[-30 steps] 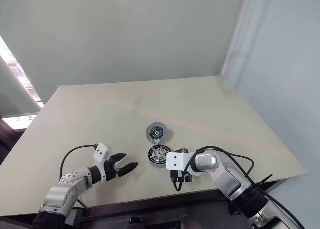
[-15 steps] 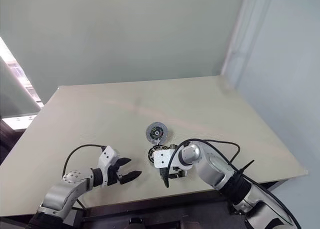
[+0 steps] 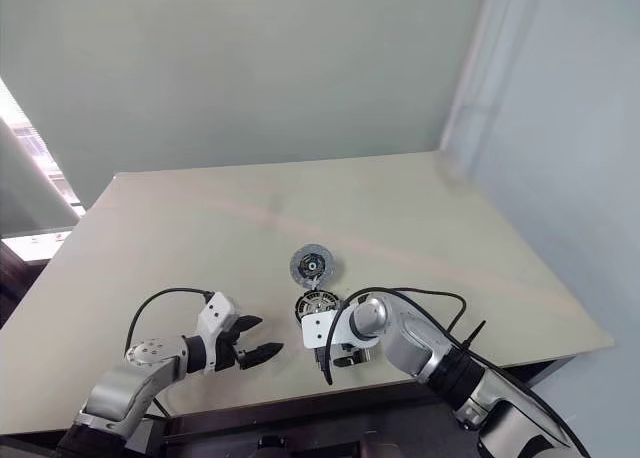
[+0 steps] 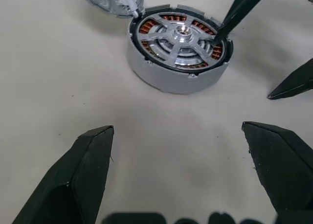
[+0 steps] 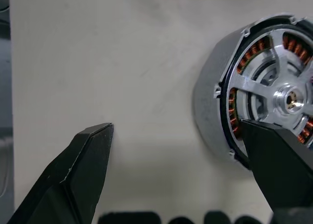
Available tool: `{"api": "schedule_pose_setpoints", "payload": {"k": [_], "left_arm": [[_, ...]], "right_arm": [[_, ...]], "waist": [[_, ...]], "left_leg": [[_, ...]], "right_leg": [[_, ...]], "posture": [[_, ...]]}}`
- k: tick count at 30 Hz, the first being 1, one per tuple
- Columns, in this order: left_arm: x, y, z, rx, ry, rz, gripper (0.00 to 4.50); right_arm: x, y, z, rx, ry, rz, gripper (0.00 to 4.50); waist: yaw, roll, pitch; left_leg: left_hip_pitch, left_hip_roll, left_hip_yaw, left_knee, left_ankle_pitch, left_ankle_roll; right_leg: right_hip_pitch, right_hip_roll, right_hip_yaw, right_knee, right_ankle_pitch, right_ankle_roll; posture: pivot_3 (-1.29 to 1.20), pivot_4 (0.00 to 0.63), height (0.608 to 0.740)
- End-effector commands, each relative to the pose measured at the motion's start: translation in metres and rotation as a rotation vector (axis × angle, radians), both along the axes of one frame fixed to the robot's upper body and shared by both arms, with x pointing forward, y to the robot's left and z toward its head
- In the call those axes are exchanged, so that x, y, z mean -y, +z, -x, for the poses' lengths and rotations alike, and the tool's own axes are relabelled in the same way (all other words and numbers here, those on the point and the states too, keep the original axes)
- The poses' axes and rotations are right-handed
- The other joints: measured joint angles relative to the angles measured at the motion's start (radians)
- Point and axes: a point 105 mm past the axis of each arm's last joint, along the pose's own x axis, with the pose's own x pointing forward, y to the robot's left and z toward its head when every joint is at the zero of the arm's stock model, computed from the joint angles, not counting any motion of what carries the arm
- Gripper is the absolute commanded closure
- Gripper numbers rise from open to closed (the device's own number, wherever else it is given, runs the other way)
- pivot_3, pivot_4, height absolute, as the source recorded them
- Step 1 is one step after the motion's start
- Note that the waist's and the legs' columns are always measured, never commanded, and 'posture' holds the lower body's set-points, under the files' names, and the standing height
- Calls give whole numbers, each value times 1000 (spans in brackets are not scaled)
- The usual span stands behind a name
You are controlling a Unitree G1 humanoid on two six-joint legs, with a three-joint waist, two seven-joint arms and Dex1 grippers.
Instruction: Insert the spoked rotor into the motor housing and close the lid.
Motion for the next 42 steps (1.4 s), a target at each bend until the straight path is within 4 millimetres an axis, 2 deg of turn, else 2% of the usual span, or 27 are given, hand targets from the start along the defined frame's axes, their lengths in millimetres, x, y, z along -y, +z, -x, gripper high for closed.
{"api": "schedule_pose_setpoints", "payload": {"k": [1,3,6,16,18,25,30,38,42], "left_arm": [[4,12,-3,54,-27,-3,0],[5,12,-3,54,-27,-4,0],[4,12,-3,55,-26,-6,0],[2,10,-3,57,-14,-14,0],[1,10,-3,58,-12,-18,0],[0,8,-3,58,-7,-24,0],[-2,8,-4,54,-3,-28,0],[-11,8,-7,65,38,-27,0],[-29,14,-8,104,80,-37,0]], "right_arm": [[-2,5,-12,58,-9,-3,14],[-2,3,-13,60,-14,-3,14],[-1,0,-16,64,-25,-1,573],[-6,3,-19,76,-28,-26,4027],[-8,5,-19,74,-31,-38,4368],[-17,14,-16,52,-47,-119,4408],[-28,24,-6,28,-75,-210,4408],[-44,44,6,-100,-374,-298,4408],[-54,45,14,-214,-521,-334,4408]], "waist": [[0,0,0],[0,0,0],[-1,0,0],[0,0,0],[0,0,0],[1,0,0],[2,0,0],[3,1,0],[3,1,0]], "left_leg": [[1,0,0,0,0,0],[3,1,0,0,1,-1],[4,2,0,0,1,-2],[3,1,0,-4,1,-2],[4,2,0,-4,1,-2],[4,2,0,-4,2,-3],[4,2,0,-7,2,-3],[1,2,-1,-8,2,-3],[0,1,-1,-7,2,-3]], "right_leg": [[1,0,0,0,0,0],[2,0,-1,1,0,0],[3,0,-3,1,0,0],[1,0,-2,1,0,0],[1,0,-2,1,0,0],[1,0,-3,1,0,0],[0,0,-3,1,0,0],[-3,0,-3,1,1,1],[-4,-1,-3,1,1,1]], "posture": [[0,0,740],[0,0,740],[0,0,740],[0,0,740],[0,0,740],[0,0,740],[0,0,740],[0,0,740],[0,0,740]]}}
